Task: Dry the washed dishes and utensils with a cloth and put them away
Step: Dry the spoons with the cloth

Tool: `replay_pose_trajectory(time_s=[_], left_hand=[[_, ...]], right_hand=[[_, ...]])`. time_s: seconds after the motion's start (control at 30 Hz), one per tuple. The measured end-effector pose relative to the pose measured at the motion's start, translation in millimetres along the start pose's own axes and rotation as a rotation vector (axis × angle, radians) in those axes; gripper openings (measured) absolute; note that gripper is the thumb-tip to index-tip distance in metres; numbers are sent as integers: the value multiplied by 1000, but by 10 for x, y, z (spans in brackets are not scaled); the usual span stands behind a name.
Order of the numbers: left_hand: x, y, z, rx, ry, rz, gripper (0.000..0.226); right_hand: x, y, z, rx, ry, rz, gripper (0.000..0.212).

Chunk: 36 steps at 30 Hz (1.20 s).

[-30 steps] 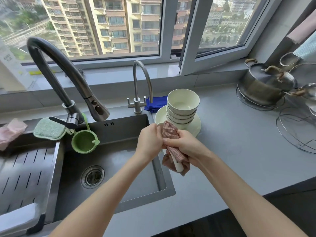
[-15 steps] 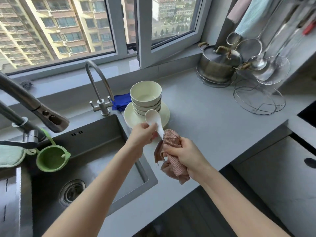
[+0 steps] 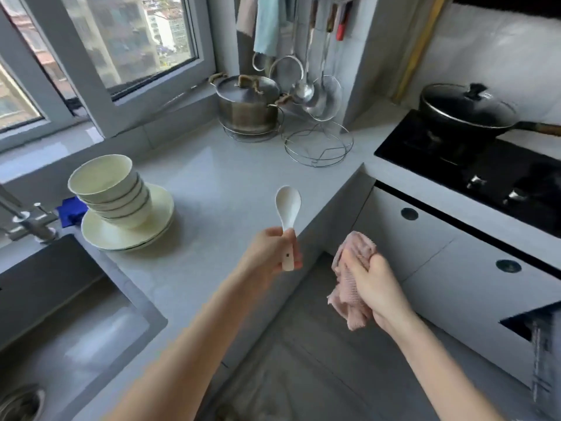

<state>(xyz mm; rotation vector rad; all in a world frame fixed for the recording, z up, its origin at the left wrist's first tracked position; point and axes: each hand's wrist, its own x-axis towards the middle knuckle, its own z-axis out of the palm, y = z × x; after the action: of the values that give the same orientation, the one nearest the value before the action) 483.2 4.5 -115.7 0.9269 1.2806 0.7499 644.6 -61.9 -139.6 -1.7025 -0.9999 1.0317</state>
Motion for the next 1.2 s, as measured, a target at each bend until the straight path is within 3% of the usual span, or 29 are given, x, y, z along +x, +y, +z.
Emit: replay_pose_trajectory(time_s=[0.1,0.23,0.3,0.4,0.5,0.7,0.8,1.0,1.2], left_hand=[[-255,-85,711,230,-221,15,31],[-625,-311,1802,352,-416,201,33],[-770,-399,2262,361,-463,252,33],[-955,-569,2876,294,-610,193,36],[-1104,-708,3433,323,-654,175,37],[-1118,-933,4375,674,-644,259,30],[-946,-1066,4873,722,-690,165,29],[-386,-1578,6253,567,-691,-166,27],[137,-2116,7366,236,-505,-626,15]], right_hand=[[-65,27,-702,172,84,-135,30],[-264,166,-1404,111,153,-315,42],[-399,315,-1815,121,297,-301,36],[-561,499,-2491,61,478,-274,24],[-668,671,-3061,-56,612,-235,14],[-892,1203,-4170,-460,865,-115,10],[-962,1498,-4803,-573,880,46,13],[-832,2231,-5783,-768,753,333,41],[-582,2858,-6492,-796,617,430,37]])
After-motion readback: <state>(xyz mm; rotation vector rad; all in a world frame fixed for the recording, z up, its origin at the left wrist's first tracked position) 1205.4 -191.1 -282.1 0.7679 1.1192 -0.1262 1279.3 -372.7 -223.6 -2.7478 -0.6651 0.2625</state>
